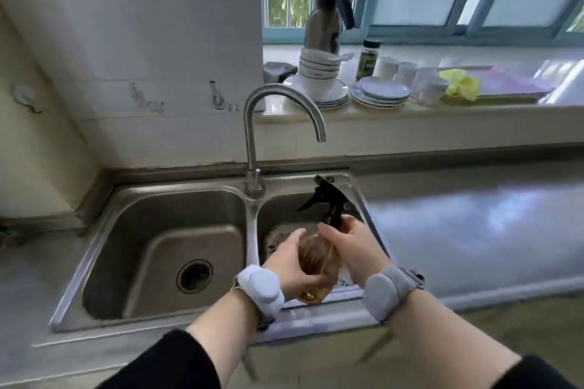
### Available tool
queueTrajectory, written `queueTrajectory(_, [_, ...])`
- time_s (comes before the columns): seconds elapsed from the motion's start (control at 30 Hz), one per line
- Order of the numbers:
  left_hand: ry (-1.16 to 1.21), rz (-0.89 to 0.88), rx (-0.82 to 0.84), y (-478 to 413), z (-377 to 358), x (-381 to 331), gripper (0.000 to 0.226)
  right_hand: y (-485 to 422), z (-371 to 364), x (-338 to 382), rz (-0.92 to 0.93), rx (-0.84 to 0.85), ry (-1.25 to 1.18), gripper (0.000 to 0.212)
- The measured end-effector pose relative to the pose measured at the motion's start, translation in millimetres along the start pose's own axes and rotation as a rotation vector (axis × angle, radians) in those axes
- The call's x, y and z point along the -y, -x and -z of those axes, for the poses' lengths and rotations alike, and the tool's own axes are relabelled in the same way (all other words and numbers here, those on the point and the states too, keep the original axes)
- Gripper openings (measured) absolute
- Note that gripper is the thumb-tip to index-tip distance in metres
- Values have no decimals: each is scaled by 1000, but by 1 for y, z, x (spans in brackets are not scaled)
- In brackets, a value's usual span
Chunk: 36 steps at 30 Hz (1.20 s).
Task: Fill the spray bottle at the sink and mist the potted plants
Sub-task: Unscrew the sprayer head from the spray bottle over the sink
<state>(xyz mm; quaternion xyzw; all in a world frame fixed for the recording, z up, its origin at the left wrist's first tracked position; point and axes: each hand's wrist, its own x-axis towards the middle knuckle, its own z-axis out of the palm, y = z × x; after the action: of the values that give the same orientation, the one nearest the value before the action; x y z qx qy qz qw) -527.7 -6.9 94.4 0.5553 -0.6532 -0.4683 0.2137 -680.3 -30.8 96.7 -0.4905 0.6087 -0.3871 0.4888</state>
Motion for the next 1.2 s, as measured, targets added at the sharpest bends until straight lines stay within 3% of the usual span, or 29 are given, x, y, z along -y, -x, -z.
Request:
queueTrajectory(0.1, [-48, -31, -57, -10, -35, -13, 77, 3, 21, -10, -83, -32, -71, 47])
queueTrajectory(0.23, [-73, -48, -14, -21, -48, -18, 71, -7, 34, -22, -161, -127, -128, 62])
queueTrajectory(0.43, [-57, -49, 142, -52, -21, -10, 79, -38, 32, -25, -157, -76, -154, 41])
queueTrajectory(0.6, [200, -11, 374, -87, 11, 9, 78, -71, 24, -18, -161, 77, -185, 41])
queueTrajectory(0.67, [408, 58, 483, -96, 21, 20, 75, -83, 23, -18, -197, 142, -245, 45])
queueTrajectory(0.73, [629, 190, 446, -104, 26, 26, 74, -92, 20, -23, -223, 110, -299, 46])
queueTrajectory(0.77, [653, 217, 347, -108, 27, 27, 69, -95, 19, -25, -240, 48, -307, 47])
queueTrajectory(0.87, [183, 70, -3, -116, 24, 22, 50, -105, 19, -34, -314, -186, -258, 47])
queueTrajectory(0.93, [-160, -92, 15, -112, 14, 10, 72, -111, 19, -39, -341, -217, -214, 49])
queueTrajectory(1.0, [-388, -115, 27, -111, -1, 0, 98, -116, 17, -40, -349, -210, -207, 52])
queueTrajectory(1.07, [-470, -85, -37, -113, -15, -4, 101, -119, 15, -37, -339, -200, -196, 57])
queueTrajectory(1.13, [-436, -76, -90, -122, -17, -5, 88, -118, 17, -34, -329, -172, -206, 61])
queueTrajectory(1.2, [-305, -57, 17, -134, -10, -6, 83, -118, 27, -32, -314, -104, -278, 56])
